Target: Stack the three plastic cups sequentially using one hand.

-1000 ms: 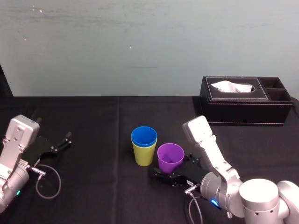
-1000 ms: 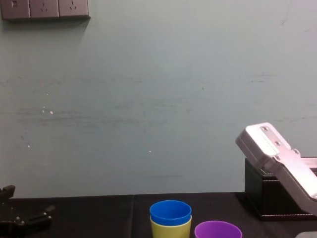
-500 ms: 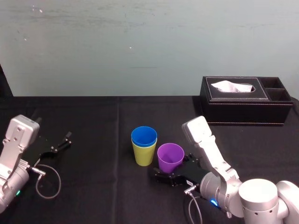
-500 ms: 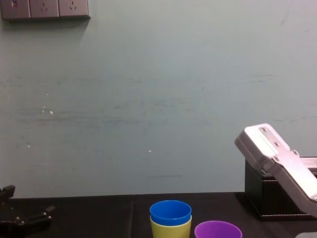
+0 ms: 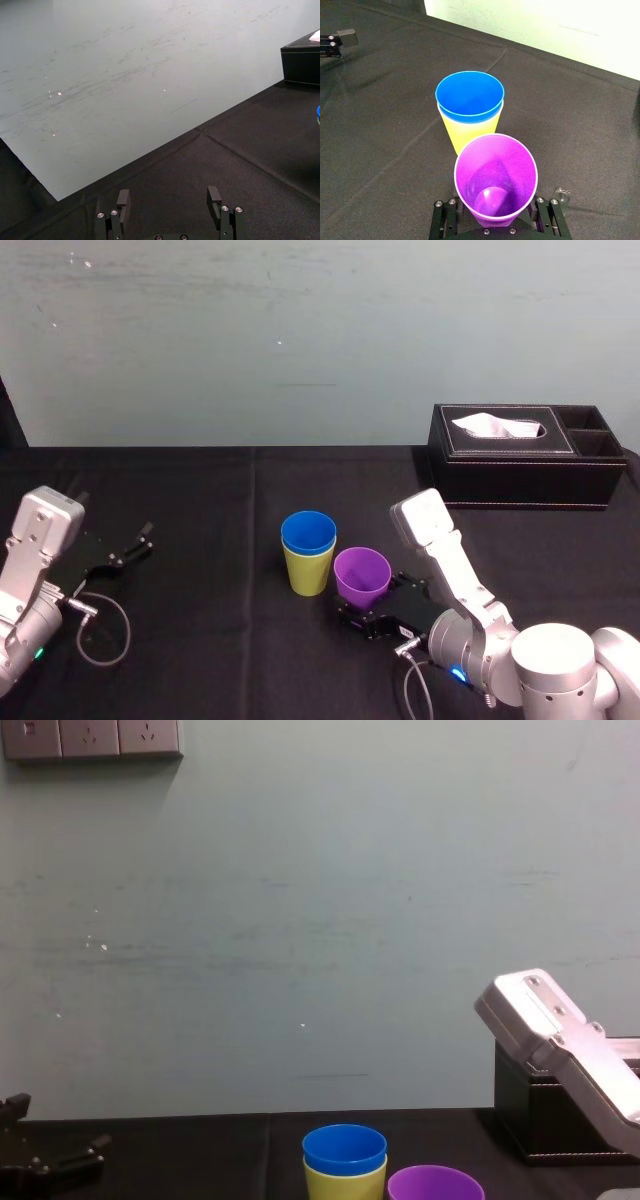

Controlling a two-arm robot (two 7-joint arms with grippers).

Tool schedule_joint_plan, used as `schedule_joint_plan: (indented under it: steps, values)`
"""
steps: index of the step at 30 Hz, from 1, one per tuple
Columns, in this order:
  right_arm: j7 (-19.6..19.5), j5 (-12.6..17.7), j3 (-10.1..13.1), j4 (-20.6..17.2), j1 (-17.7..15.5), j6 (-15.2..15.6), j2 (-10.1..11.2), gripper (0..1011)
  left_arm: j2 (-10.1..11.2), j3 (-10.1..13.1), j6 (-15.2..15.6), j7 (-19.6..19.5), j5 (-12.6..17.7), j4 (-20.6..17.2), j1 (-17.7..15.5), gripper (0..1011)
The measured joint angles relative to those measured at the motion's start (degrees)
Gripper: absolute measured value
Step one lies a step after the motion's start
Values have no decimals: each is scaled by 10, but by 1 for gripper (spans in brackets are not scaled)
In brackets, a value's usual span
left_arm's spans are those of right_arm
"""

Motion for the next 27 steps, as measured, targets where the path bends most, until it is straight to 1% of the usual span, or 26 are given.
schedule_joint_plan:
  steps: [11,14,21,22,27]
  values:
    - [0,0,0,-2,0,1,1,712,0,0,0,0,0,0,0,1000]
    - [-3,-8,1,-17,0,11,6,712,0,0,0,0,0,0,0,1000]
    - [-3,-12,16,-37,4,39,6,712,0,0,0,0,0,0,0,1000]
    - [-3,-12,16,-37,4,39,6,712,0,0,0,0,0,0,0,1000]
    - [12,-7,32,-49,27,68,6,712,0,0,0,0,0,0,0,1000]
